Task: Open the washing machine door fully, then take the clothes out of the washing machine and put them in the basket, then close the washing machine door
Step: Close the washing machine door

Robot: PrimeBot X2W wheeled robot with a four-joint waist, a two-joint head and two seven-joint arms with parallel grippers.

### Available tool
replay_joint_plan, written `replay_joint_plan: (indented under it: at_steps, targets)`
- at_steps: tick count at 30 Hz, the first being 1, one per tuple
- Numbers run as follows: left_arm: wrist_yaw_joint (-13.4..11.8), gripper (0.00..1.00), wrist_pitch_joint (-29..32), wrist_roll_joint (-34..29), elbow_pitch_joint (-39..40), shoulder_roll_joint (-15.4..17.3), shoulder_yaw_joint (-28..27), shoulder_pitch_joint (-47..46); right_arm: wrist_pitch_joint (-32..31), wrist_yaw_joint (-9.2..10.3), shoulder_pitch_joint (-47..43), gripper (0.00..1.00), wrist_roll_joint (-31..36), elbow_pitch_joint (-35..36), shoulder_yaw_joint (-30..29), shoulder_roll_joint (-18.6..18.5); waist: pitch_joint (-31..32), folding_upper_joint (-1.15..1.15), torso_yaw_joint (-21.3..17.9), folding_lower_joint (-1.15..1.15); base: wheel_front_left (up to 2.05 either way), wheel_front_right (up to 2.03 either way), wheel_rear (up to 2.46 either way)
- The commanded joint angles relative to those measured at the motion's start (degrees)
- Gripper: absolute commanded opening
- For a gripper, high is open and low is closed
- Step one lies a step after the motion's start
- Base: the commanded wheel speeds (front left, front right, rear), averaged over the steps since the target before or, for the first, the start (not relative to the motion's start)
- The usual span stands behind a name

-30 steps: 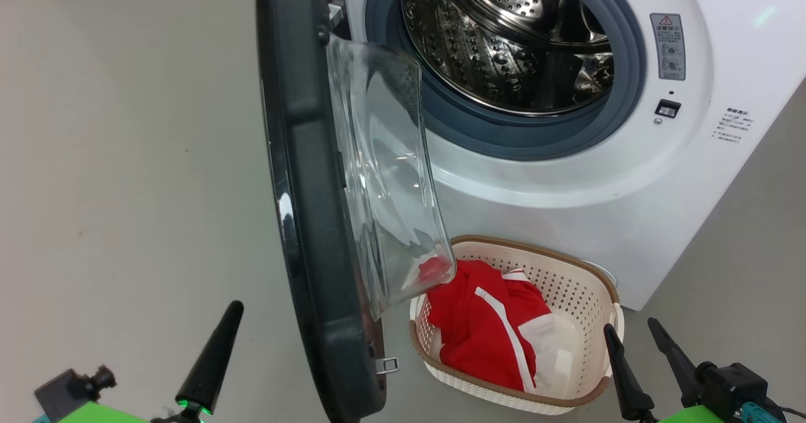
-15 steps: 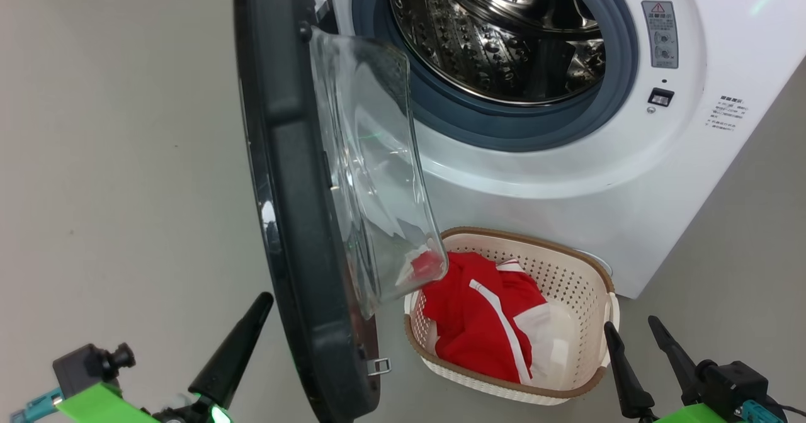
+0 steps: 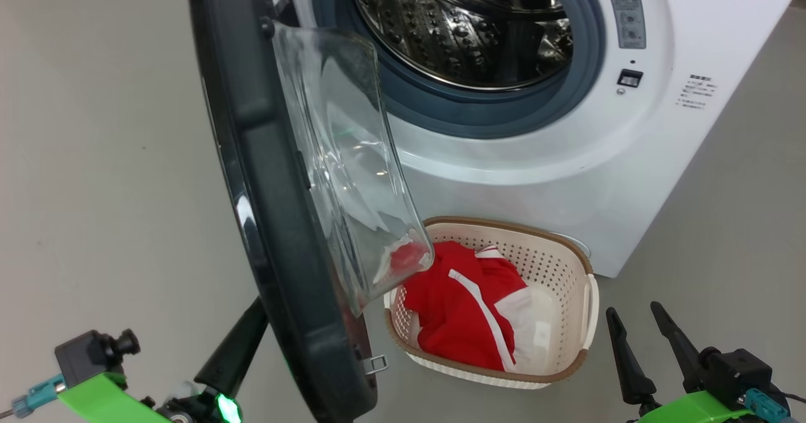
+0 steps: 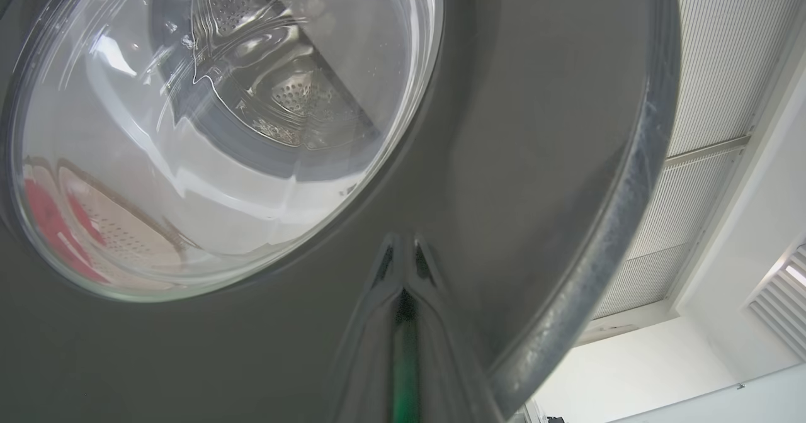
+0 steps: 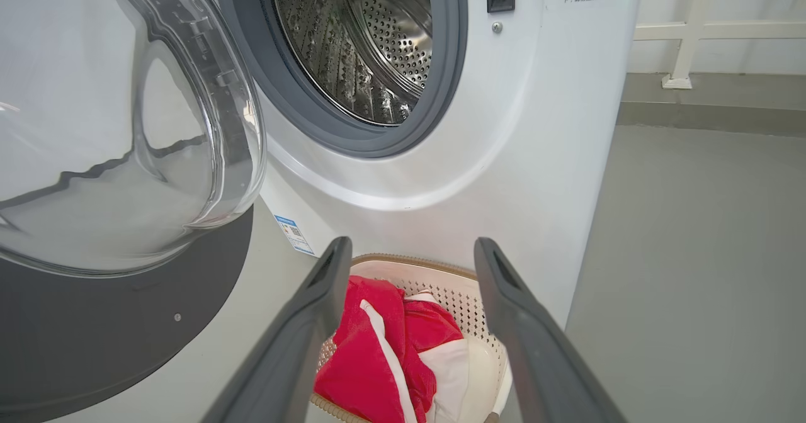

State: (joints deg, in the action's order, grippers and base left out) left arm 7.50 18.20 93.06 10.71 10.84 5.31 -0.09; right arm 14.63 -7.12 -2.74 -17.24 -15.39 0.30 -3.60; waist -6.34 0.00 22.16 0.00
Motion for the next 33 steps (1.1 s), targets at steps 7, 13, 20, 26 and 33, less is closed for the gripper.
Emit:
replay_joint_plan:
  at_steps: [7, 13, 20, 26, 33]
  targets:
    - [-0.01, 0.0, 1.46, -3.46, 3.48, -1.83, 0.25, -5.43, 0.37, -0.36, 3.09, 1.0, 0.22, 1.62, 0.58, -0.53, -2.31, 0.0, -4.06, 0.0, 0.0, 0.0, 0.0]
    - [-0.01, 0.0, 0.07, -5.93, 2.04, -2.57, 3.19, -9.86, 0.37, -0.36, 4.03, 1.0, 0.26, 1.74, 0.46, -0.53, -3.52, 0.0, -6.1, 0.0, 0.0, 0.0, 0.0]
    - [-0.01, 0.0, -4.4, -8.62, -1.76, -2.87, 7.37, -17.06, 0.37, -0.36, 5.14, 1.0, 0.24, 1.95, 0.24, -0.39, -5.27, 0.0, -9.05, 0.0, 0.0, 0.0, 0.0]
    - [-0.01, 0.0, -9.62, -10.87, -6.92, -2.55, 11.6, -24.43, 0.37, -0.36, 6.36, 1.0, 0.19, 2.17, -0.08, -0.1, -7.38, 0.0, -12.1, 0.0, 0.0, 0.0, 0.0]
    - [-0.01, 0.0, -15.71, -12.39, -12.32, -1.25, 14.47, -31.19, 0.37, -0.36, 7.44, 1.0, 0.02, 2.4, -0.3, 0.29, -9.04, 0.0, -16.07, 0.0, 0.0, 0.0, 0.0]
